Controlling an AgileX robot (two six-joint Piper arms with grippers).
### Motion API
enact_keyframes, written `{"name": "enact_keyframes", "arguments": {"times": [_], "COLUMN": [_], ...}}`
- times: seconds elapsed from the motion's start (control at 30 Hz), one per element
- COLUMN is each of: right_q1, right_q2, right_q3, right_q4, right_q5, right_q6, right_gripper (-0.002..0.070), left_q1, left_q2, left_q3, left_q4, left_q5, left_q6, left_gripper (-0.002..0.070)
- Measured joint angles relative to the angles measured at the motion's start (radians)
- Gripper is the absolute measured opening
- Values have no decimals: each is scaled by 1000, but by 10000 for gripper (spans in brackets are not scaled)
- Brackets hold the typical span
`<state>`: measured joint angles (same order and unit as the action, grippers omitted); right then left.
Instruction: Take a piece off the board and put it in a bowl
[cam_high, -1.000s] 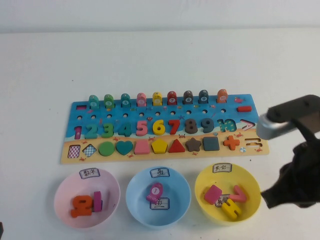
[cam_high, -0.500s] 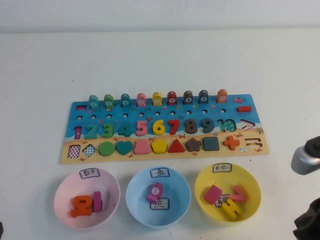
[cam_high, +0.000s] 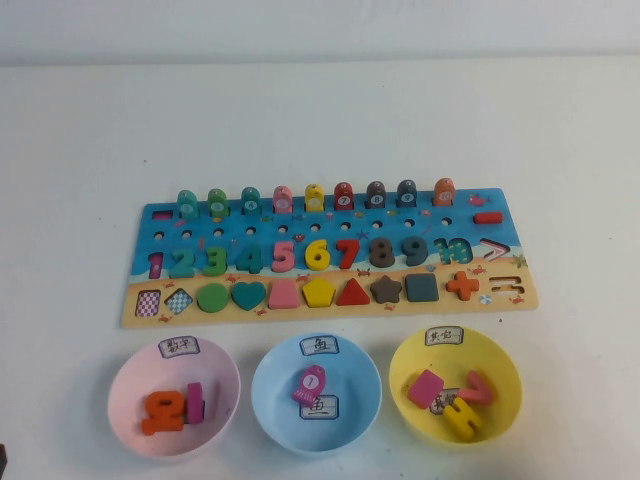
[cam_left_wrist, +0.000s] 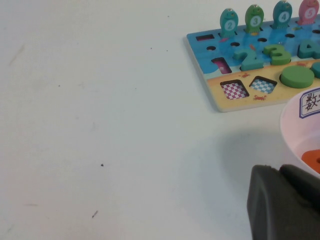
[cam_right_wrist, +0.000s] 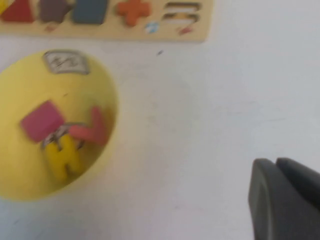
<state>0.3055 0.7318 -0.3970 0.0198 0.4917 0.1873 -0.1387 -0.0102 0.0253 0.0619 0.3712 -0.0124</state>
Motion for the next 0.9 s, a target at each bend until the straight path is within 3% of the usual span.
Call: {"name": "enact_keyframes", "arguments": {"times": [0.13, 0.3, 0.57, 0.9], "right_q1": [-154, -238, -270, -273], "right_q2": [-169, -392, -699, -740], "right_q3": [179, 342, 423, 423], "right_q4": [4, 13, -20, -90], "right_q5": [-139, -292, -294, -262], "right_q6": [0, 0, 0, 0], "right_gripper": [-17, -17, -17, -17], "left_q1": [0, 0, 0, 0], "left_q2": [0, 0, 0, 0], "left_q3": [0, 0, 0, 0], "left_q4": [0, 0, 0, 0], "left_q5": [0, 0, 0, 0], "left_q6": [0, 0, 0, 0], "left_gripper": [-4, -4, -4, -3]}}
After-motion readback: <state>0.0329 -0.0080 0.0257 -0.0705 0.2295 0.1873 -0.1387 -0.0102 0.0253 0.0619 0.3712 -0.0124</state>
